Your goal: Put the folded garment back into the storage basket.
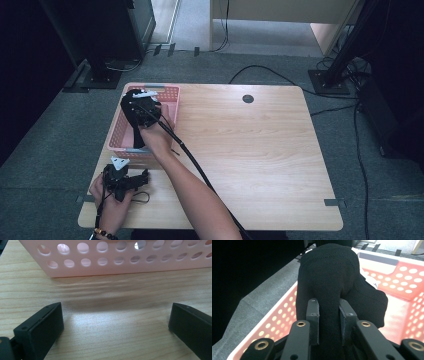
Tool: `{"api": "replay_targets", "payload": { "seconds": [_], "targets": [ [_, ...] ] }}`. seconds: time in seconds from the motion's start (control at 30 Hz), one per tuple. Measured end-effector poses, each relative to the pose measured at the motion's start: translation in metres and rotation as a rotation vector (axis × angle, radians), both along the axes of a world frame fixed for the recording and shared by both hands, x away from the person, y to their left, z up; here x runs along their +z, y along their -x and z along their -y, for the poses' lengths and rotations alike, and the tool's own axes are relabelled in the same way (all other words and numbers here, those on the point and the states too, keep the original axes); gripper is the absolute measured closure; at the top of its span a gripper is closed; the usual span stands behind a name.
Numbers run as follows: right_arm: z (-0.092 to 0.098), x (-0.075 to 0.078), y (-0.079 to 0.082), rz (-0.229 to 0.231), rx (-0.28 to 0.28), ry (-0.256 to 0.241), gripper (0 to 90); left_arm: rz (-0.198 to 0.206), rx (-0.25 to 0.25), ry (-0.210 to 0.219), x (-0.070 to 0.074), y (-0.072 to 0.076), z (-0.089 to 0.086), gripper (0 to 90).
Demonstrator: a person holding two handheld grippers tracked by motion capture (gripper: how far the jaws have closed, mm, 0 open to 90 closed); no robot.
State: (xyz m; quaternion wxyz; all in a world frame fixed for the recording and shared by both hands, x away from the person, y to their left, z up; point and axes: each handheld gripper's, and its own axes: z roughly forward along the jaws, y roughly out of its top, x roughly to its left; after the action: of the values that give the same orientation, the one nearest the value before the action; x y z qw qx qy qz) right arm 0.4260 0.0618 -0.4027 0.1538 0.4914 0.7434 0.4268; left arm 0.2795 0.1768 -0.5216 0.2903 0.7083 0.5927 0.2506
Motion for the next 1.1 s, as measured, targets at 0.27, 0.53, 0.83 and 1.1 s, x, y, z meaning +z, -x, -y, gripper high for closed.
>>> {"api": "replay_targets", "payload": {
  "seconds": [0.27,0.53,0.83,1.1],
  "targets": [
    [-0.005,-0.008,-0.009,-0.016,-0.021,-0.003,75.5,0.001,0.0,-0.001,0.0,0.0,0.0,0.0],
    [-0.005,-0.022,-0.017,-0.041,-0.05,0.043,75.2,0.002,0.0,0.001,0.0,0.0,0.0,0.0],
    [-0.003,-0.032,-0.023,-0.065,-0.038,0.052,61.5,0.002,-0.001,0.001,0.0,0.0,0.0,0.0],
    [0.004,-0.029,-0.022,-0.088,-0.011,0.06,4.4,0.001,-0.003,0.001,0.0,0.0,0.0,0.0]
  ]
}}
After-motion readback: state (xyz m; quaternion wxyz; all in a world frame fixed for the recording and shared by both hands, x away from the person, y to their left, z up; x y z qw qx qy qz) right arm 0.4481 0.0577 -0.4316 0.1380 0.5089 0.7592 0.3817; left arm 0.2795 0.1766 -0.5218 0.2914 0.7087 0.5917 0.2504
